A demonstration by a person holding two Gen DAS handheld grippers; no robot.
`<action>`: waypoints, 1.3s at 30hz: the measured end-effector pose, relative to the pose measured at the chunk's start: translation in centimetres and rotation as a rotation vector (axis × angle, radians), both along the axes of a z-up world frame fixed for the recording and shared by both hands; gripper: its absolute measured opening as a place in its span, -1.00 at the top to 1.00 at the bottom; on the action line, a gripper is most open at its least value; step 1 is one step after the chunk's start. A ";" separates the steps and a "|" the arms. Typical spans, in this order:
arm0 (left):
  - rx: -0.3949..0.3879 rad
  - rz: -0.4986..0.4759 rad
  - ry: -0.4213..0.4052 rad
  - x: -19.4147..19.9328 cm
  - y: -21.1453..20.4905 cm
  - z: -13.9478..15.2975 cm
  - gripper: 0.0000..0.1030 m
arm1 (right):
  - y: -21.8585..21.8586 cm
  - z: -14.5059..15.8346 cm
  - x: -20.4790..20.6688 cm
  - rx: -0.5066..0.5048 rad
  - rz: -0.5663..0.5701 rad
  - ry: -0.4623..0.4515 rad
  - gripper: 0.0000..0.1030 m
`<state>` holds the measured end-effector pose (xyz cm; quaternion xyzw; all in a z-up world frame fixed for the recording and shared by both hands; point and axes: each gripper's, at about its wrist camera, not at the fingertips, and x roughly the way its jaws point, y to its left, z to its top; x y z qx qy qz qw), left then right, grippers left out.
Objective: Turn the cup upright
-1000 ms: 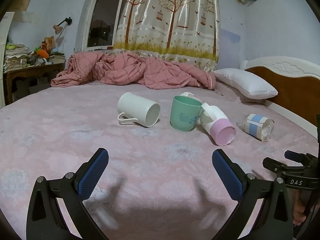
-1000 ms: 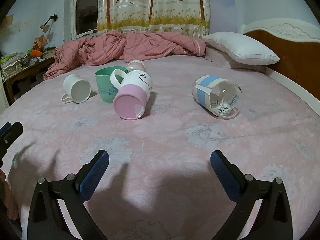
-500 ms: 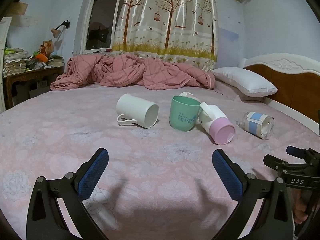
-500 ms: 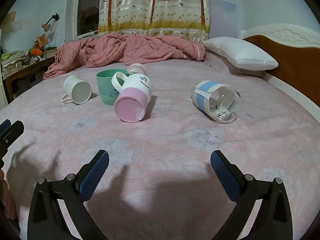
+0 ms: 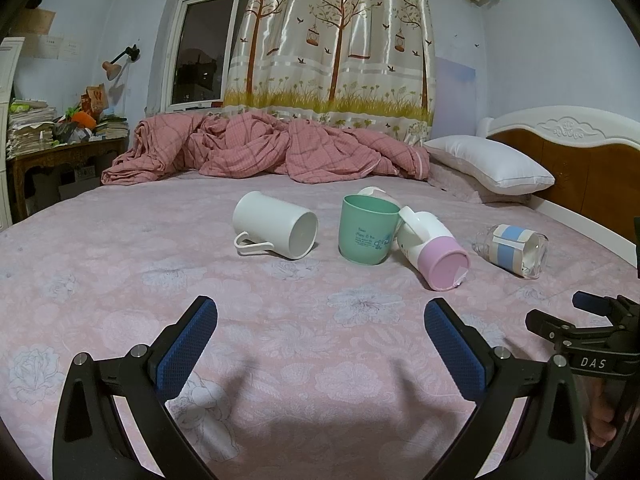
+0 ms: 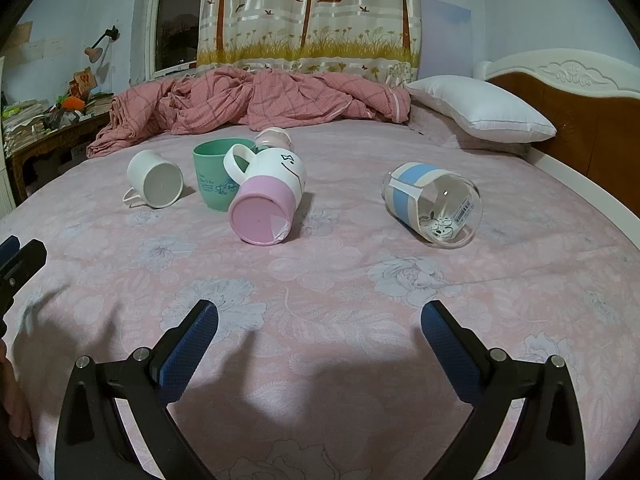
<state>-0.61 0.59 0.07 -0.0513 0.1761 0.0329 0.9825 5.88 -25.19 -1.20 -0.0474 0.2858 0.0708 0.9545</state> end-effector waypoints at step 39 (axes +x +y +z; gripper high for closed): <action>0.015 0.005 -0.004 -0.3 -0.2 0.0 -1.00 | 0.1 0.4 -0.1 -0.025 -0.002 -0.025 -0.99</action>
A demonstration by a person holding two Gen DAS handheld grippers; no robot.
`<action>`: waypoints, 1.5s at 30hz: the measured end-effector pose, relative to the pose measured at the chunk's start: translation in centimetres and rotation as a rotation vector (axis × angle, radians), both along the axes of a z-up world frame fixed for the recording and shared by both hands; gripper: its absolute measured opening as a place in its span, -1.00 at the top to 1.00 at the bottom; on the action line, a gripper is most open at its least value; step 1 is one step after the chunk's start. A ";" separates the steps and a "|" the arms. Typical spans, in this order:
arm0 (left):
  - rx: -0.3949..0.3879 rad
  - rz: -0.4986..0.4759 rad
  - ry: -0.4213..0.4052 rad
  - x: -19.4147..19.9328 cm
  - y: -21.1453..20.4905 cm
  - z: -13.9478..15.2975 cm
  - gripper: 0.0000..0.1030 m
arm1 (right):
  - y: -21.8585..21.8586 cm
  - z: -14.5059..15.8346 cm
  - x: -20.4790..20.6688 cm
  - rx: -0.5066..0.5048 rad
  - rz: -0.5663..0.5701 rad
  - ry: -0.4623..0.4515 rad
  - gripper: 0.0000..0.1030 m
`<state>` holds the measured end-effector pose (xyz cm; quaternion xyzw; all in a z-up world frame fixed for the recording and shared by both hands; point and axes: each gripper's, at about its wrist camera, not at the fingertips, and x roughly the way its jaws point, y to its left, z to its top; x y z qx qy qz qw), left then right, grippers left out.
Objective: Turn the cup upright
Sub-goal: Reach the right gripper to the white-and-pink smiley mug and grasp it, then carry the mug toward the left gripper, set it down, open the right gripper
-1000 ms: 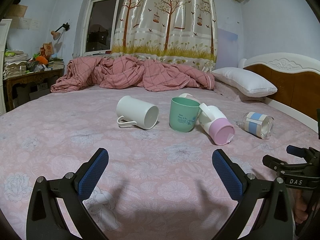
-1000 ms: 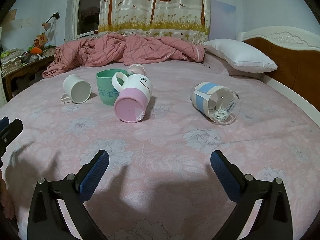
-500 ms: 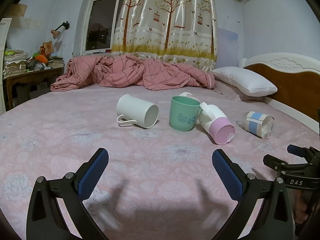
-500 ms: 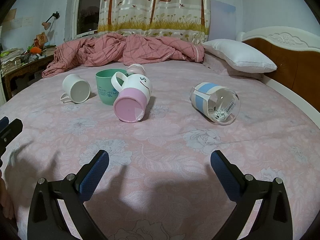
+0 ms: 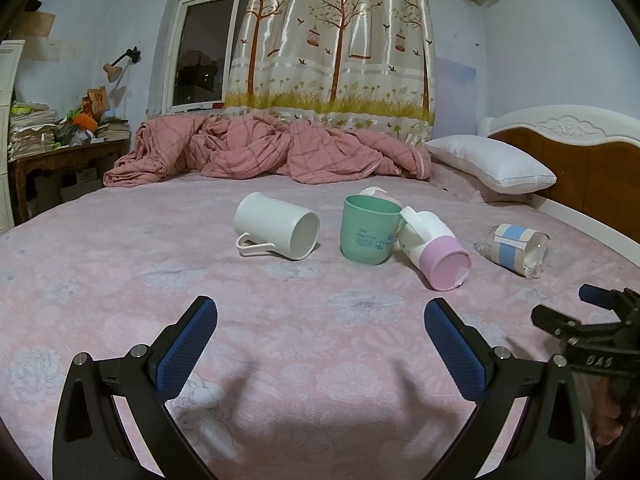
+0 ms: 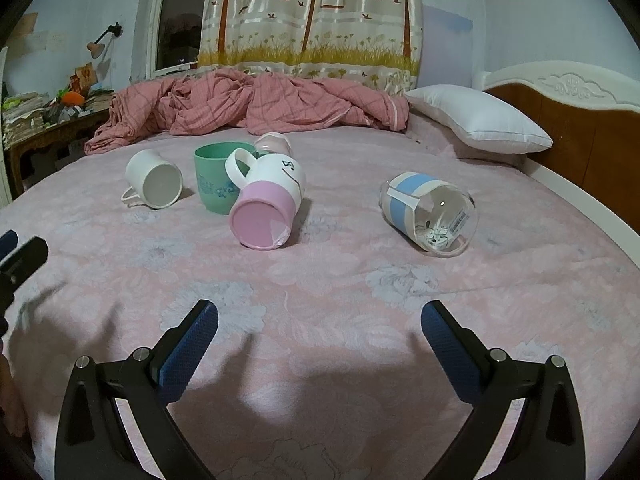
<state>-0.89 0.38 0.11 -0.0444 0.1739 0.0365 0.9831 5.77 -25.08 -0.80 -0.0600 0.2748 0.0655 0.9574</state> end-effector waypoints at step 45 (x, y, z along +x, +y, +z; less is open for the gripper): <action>-0.043 -0.023 0.085 1.9 0.6 -1.1 -1.00 | 6.9 -0.3 19.3 0.124 0.045 0.443 -0.32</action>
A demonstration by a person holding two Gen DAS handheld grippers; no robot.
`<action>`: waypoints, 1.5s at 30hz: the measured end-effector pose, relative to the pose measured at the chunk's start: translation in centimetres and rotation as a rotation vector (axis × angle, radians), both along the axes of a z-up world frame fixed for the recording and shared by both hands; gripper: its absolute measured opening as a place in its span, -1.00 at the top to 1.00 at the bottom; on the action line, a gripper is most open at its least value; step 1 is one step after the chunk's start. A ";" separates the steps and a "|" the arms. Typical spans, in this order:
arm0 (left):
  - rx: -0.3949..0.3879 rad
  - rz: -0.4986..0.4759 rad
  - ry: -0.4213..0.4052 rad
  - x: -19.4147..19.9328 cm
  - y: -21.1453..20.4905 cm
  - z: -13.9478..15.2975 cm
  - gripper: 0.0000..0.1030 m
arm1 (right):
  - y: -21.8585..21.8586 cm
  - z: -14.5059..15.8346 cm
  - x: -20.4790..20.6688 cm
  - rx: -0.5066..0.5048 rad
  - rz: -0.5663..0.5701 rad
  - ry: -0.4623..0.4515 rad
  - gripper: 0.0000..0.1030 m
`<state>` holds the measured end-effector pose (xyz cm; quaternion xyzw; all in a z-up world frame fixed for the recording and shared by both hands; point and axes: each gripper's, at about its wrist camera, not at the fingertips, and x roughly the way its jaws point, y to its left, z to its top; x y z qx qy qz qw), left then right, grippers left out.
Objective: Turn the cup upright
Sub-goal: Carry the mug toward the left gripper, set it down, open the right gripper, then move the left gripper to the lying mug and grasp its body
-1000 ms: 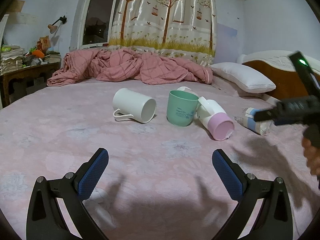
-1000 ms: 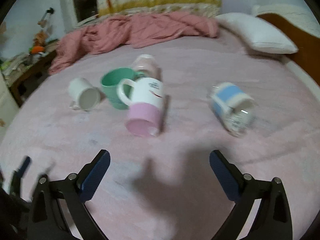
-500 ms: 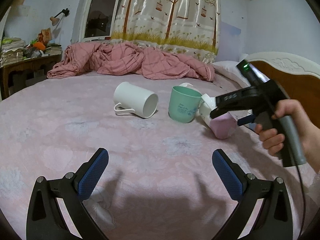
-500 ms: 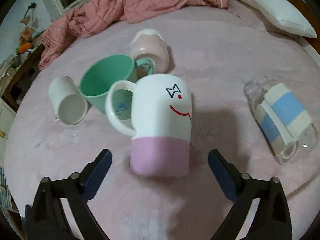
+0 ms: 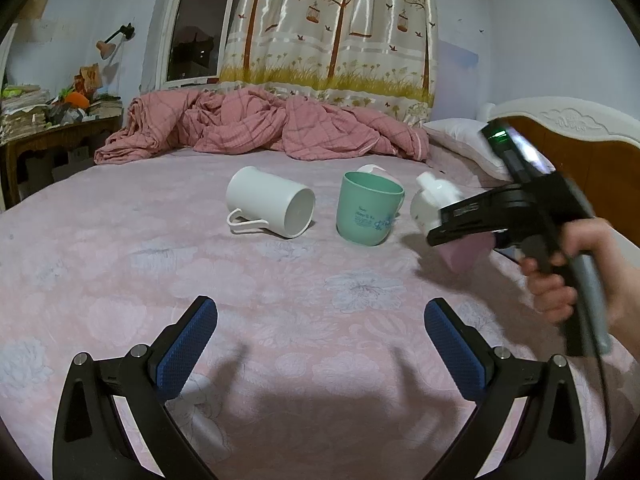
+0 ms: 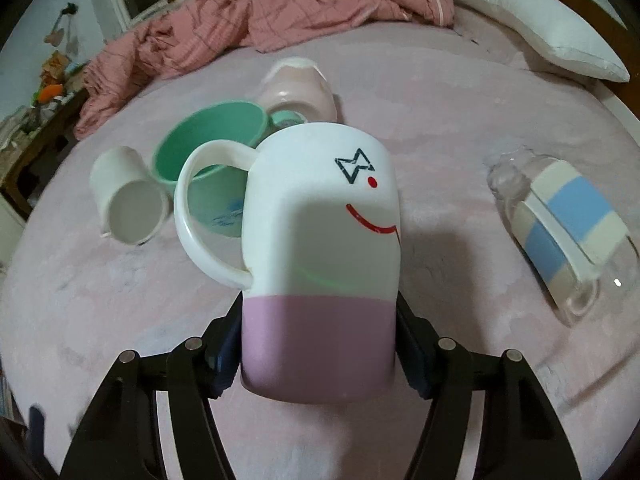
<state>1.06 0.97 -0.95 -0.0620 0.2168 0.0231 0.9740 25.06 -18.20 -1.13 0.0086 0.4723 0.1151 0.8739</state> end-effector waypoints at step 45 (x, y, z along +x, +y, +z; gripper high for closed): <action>0.026 0.007 0.000 0.1 -0.5 -0.1 -1.00 | -9.2 0.8 -19.7 -0.077 0.007 -0.434 -1.00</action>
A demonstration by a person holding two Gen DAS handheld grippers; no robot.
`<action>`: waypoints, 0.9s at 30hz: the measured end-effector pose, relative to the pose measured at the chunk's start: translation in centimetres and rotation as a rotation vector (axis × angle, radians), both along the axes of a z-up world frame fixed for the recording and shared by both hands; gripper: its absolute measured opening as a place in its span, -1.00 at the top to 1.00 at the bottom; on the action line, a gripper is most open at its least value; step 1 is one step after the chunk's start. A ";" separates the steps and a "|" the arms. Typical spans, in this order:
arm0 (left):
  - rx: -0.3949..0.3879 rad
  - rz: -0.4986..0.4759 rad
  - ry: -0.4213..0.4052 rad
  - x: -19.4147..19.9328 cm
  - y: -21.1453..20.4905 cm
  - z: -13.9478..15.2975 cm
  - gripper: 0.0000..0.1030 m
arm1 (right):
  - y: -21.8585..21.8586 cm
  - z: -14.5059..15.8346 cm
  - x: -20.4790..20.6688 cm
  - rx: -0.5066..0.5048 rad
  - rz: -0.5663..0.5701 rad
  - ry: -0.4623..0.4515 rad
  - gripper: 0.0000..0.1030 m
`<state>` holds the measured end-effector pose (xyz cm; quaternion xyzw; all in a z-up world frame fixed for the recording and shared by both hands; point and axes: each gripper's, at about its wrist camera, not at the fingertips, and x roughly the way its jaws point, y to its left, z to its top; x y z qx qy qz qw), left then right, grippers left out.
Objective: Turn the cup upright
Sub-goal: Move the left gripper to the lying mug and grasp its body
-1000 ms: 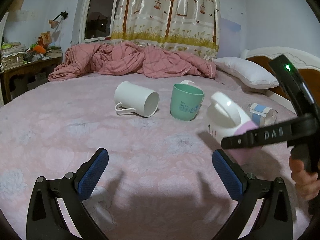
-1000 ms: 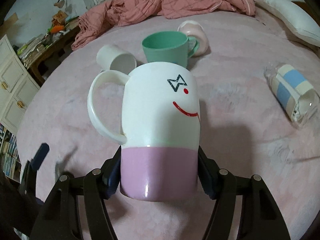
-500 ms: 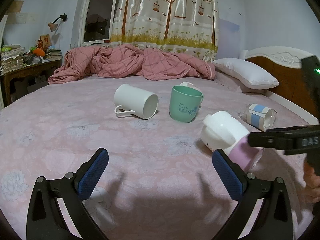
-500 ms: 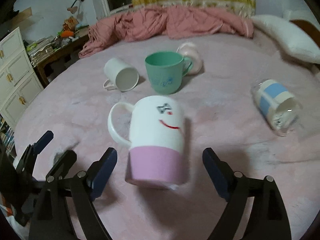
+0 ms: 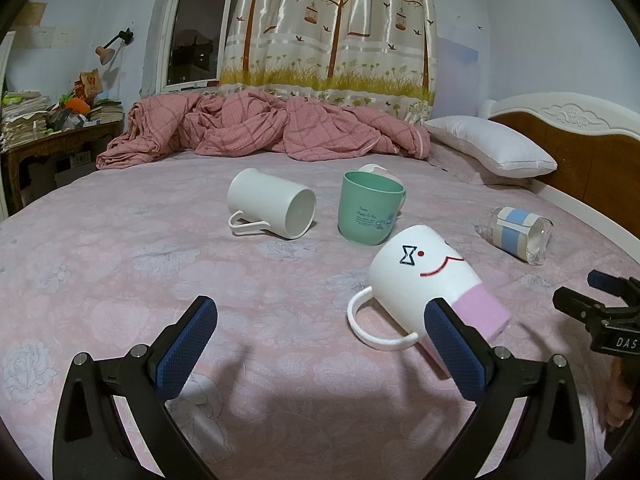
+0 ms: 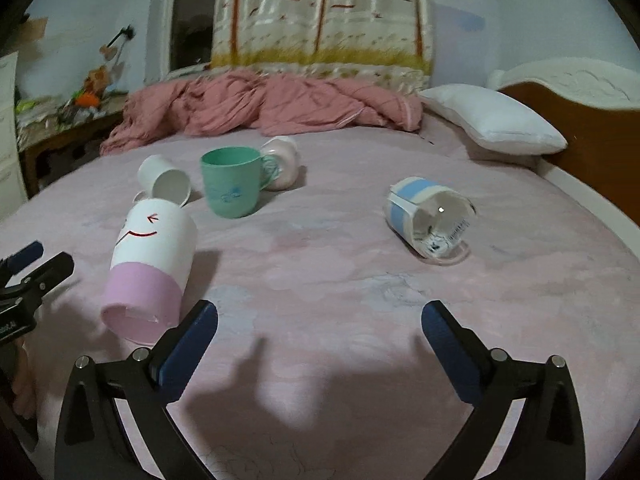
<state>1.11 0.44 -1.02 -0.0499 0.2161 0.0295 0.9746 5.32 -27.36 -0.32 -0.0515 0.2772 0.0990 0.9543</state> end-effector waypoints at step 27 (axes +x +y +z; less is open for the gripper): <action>0.091 -0.118 -0.008 -1.4 -2.5 6.2 -1.00 | 1.6 -0.3 -0.7 -0.051 0.030 -0.037 -1.00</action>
